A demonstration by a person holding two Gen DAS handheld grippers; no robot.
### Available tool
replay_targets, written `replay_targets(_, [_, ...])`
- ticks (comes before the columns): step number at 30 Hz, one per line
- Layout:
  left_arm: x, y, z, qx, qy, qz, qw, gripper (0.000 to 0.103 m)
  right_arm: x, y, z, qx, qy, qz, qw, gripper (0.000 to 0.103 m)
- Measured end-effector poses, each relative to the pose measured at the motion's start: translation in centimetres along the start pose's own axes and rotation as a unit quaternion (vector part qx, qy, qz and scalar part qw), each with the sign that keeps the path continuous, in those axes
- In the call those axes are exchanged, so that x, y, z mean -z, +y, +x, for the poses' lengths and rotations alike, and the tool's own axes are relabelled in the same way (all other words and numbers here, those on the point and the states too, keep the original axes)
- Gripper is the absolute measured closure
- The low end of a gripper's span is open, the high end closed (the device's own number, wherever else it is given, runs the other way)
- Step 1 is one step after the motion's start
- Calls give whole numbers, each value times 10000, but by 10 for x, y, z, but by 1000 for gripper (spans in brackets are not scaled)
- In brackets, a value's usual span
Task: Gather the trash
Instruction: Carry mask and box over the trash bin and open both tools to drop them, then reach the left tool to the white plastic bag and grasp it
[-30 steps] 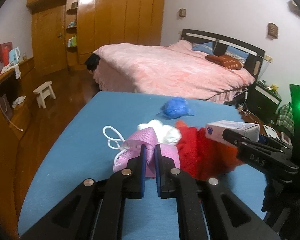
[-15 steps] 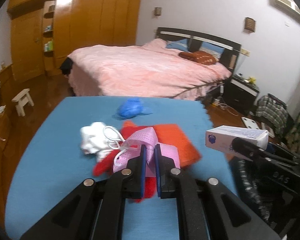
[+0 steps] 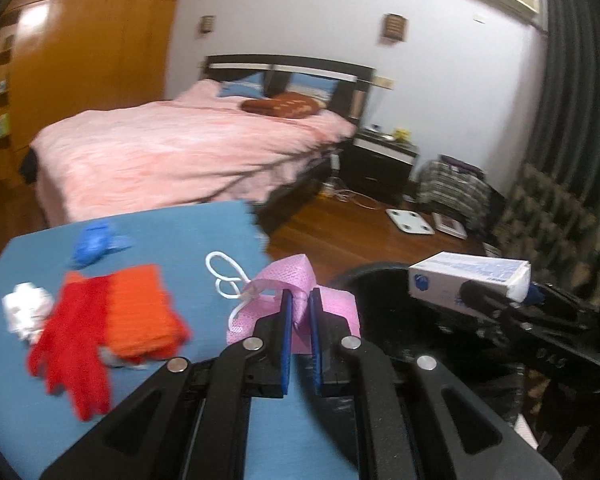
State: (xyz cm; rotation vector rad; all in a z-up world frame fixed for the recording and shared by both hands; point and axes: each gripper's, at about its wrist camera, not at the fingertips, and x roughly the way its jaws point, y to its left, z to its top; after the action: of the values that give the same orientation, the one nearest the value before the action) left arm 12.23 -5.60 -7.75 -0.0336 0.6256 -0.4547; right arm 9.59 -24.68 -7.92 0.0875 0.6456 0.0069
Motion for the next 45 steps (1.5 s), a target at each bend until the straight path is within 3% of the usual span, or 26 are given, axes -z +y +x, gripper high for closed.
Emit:
replay_targets(5, [0, -40, 18, 431, 133, 241, 9987, 90, 15, -38, -2, 344, 51, 202, 9992, 45])
replay_targets(6, [0, -43, 21, 462, 143, 272, 9985, 84, 16, -43, -3, 401, 47, 223, 9989, 44])
replay_targets(7, [0, -50, 24, 558, 179, 305, 9978, 70, 16, -47, -3, 461, 53, 241, 9986, 44])
replay_targets(9, [2, -54, 26, 642, 210, 306, 9972, 58, 18, -54, -3, 616, 49, 288, 9977, 43])
replay_targets(16, [6, -44, 26, 539, 266, 224, 9979, 39, 21, -66, -4, 821, -80, 409, 9958, 12])
replay_targets(22, [11, -11, 6, -52, 26, 213, 9998, 22, 14, -39, -4, 564, -186, 384, 9975, 7])
replay_targets(30, [22, 65, -26, -1025, -152, -55, 9946, 17, -9, 37, 25, -83, -293, 25, 9995, 6])
replay_targets(37, [32, 141, -49, -1873, -239, -508, 9807, 17, -24, 110, 57, -527, -378, -319, 9974, 6])
replay_targets(45, [44, 216, -51, -2564, -220, -952, 9616, 19, -27, 174, 92, -745, -357, -790, 9934, 6])
